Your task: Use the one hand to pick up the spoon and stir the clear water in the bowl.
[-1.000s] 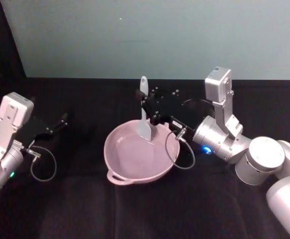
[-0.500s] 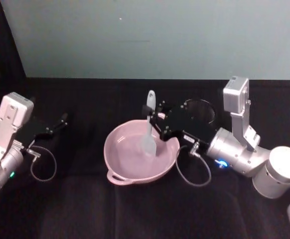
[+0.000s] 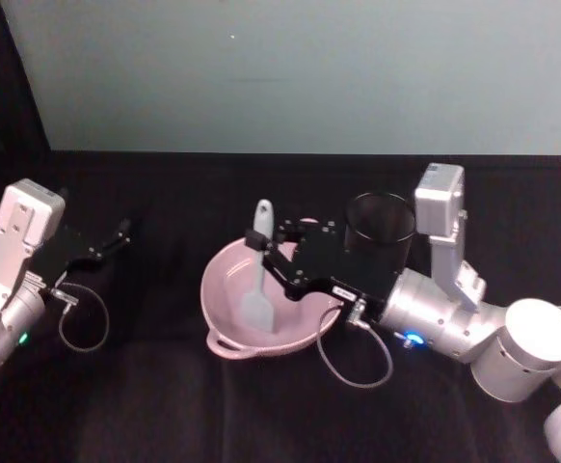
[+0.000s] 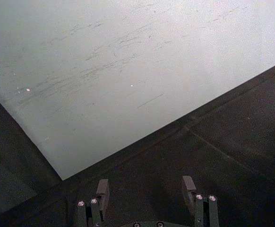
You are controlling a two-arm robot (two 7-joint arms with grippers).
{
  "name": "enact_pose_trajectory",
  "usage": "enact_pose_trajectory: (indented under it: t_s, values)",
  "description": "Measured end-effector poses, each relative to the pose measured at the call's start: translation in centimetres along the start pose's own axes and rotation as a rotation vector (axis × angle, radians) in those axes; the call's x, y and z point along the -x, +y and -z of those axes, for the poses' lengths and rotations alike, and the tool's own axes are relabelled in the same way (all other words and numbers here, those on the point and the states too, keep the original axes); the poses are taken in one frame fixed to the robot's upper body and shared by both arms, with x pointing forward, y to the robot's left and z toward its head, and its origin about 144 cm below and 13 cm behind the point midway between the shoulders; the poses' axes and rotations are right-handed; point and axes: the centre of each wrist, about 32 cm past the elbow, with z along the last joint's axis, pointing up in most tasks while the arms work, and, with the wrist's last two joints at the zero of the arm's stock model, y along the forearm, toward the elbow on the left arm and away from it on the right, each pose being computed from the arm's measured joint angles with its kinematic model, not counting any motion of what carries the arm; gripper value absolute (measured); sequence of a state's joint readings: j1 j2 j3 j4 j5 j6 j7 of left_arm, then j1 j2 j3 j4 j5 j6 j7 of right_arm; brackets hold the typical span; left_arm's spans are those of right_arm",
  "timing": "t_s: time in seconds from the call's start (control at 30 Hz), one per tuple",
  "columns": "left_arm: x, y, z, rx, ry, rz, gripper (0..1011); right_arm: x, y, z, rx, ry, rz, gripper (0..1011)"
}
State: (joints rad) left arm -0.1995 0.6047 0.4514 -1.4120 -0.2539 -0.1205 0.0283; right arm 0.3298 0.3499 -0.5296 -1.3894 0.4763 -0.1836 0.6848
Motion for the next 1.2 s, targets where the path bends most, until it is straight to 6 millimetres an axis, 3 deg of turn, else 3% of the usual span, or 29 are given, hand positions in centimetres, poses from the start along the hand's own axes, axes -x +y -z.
enact_pose_trajectory:
  t_s: [0.67,1.0,1.2]
  values:
    - [0.0,0.0,0.0,0.0,0.0,0.0,1011,-1.6,4.3,2.0,-0.05,-0.004,0.149,118]
    - [0.0,0.0,0.0,0.0,0.0,0.0,1011,-2.3,4.0,2.4,-0.055,-0.053,0.213,118]
    - [0.0,0.0,0.0,0.0,0.0,0.0,1011,-2.4,2.8,2.0,-0.049,-0.074,0.223,118]
